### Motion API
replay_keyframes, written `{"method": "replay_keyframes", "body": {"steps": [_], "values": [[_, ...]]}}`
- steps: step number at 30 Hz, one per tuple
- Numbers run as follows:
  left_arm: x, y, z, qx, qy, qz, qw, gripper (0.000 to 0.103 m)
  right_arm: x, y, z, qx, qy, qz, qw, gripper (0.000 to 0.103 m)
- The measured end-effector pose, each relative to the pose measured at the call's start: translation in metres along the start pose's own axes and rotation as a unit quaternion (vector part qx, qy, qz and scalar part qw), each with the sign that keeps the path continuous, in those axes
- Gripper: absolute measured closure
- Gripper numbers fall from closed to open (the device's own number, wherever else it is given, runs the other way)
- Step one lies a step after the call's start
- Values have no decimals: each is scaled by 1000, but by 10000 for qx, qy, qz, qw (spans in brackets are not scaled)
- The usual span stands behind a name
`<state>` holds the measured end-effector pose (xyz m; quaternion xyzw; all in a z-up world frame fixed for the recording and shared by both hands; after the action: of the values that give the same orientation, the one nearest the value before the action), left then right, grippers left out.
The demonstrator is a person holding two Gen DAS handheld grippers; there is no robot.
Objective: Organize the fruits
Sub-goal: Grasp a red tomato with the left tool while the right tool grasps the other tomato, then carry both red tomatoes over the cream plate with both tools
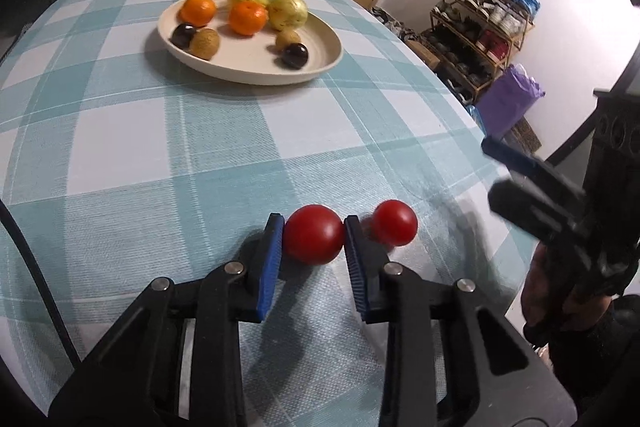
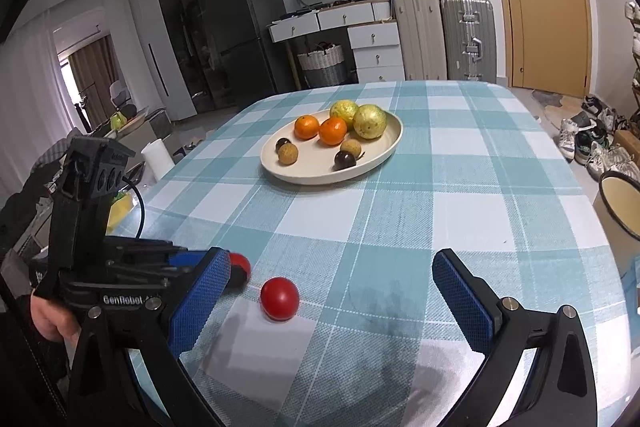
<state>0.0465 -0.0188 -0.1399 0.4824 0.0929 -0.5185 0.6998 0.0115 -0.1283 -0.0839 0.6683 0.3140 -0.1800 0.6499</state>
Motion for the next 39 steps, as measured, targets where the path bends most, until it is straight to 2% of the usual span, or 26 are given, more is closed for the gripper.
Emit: {"method": "replay_keyframes", "body": {"steps": [2,12,13,14,18,22,25,30,39], "values": [[-6,0,-3,-56,24,45,10000,76,3,-3,-5,-47,118,-83,9999,0],[-33,5,-9,-170,119,307,9993,76,17,-20,-30,-529,173,-323,9979,2],[-35,6,-10,-170,122,333,9992,75,19,-21,-32,-559,185,-353,9976,6],[-38,7,-10,-175,130,359,9991,76,21,-23,-34,-592,202,-388,9973,15],[-44,7,-13,-244,132,389,9989,76,32,-27,-38,-591,211,-570,9964,26],[-44,6,-18,-309,183,393,9986,75,34,-28,-41,-608,314,-604,9958,43],[-44,7,-19,-342,163,401,9985,76,37,-31,-44,-600,348,-723,9950,52],[-45,8,-18,-300,168,417,9985,75,40,-35,-46,-654,354,-852,9936,75],[-53,19,-15,-258,173,526,9981,75,37,-27,-42,-531,347,-748,9952,76]]}}
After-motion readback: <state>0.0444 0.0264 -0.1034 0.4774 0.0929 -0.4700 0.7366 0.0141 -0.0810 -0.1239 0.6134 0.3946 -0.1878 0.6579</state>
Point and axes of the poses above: each gripper's, at about its wrist camera, not at the fingertips, and x roughly the way its jaws point, z to its right, y to its top, the point moved 7 cm from there along x, roughly the way its jaws point, and after that the axes turned 14 degrees about -y, right-handed, at the moved point
